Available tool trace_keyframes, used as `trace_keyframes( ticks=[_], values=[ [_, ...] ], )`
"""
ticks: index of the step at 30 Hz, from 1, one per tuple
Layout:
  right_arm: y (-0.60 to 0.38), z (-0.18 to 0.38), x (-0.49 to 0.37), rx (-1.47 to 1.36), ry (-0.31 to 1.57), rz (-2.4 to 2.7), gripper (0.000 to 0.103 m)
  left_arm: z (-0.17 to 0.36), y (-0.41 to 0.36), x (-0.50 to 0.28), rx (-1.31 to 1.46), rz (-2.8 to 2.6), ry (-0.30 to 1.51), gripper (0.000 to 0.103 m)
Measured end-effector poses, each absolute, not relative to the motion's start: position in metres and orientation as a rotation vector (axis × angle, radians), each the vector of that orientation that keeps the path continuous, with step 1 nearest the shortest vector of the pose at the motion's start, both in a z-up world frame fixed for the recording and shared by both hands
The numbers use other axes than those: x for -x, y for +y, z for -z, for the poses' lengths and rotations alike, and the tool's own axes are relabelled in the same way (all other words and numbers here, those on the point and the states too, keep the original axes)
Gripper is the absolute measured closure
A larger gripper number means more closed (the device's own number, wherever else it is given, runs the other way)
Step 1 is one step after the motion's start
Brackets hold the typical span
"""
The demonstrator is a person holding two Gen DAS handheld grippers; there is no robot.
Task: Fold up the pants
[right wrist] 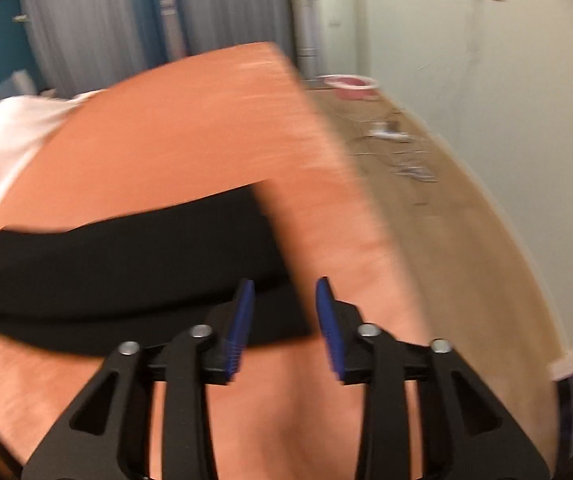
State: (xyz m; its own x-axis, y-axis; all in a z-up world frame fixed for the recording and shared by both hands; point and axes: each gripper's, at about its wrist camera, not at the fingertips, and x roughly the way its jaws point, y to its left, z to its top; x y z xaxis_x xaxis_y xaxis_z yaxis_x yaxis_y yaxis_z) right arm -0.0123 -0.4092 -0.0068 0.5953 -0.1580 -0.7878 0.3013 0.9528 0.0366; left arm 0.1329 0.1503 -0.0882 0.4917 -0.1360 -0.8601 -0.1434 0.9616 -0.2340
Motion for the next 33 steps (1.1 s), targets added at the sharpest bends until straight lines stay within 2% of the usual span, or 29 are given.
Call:
trace_keyframes(
  ticks=[1,6,11,21,22,23,24,26,27,28,30,33],
  values=[
    [-0.387,0.012,0.010,-0.208,0.906,0.191,0.056,0.090,0.155,-0.134,0.333,0.002,1.062,0.035],
    [-0.309,0.053,-0.015,-0.485,0.918,-0.059,0.056,0.114,0.169,-0.140,0.556,0.092,1.114,0.035],
    [-0.273,0.085,-0.043,-0.572,0.964,-0.078,0.054,0.123,0.168,-0.149,0.594,0.111,1.120,0.034],
    [-0.262,0.094,-0.069,-0.628,0.937,-0.007,0.055,0.125,0.180,-0.164,0.672,0.147,1.090,0.033],
    [-0.262,0.092,-0.069,-0.632,0.927,-0.009,0.068,0.126,0.180,-0.166,0.670,0.153,1.088,0.034],
    [-0.264,0.091,-0.068,-0.645,0.916,-0.011,0.089,0.127,0.179,-0.167,0.661,0.154,1.088,0.036],
    [-0.264,0.090,-0.066,-0.657,0.907,-0.013,0.094,0.127,0.179,-0.169,0.646,0.153,1.087,0.038],
    [-0.264,0.076,-0.050,-0.661,0.860,-0.014,0.098,0.125,0.179,-0.169,0.599,0.147,1.091,0.052],
    [-0.267,0.068,-0.037,-0.659,0.840,-0.016,0.098,0.122,0.180,-0.167,0.588,0.151,1.090,0.054],
    [-0.269,0.060,-0.022,-0.660,0.815,-0.017,0.101,0.120,0.182,-0.165,0.583,0.158,1.087,0.055],
    [-0.275,0.052,0.008,-0.637,0.787,0.027,0.101,0.119,0.188,-0.158,0.568,0.156,1.085,0.054],
    [-0.288,0.085,0.018,-0.550,0.943,0.191,0.098,0.129,0.196,-0.152,0.595,0.147,1.091,0.054]
  ],
)
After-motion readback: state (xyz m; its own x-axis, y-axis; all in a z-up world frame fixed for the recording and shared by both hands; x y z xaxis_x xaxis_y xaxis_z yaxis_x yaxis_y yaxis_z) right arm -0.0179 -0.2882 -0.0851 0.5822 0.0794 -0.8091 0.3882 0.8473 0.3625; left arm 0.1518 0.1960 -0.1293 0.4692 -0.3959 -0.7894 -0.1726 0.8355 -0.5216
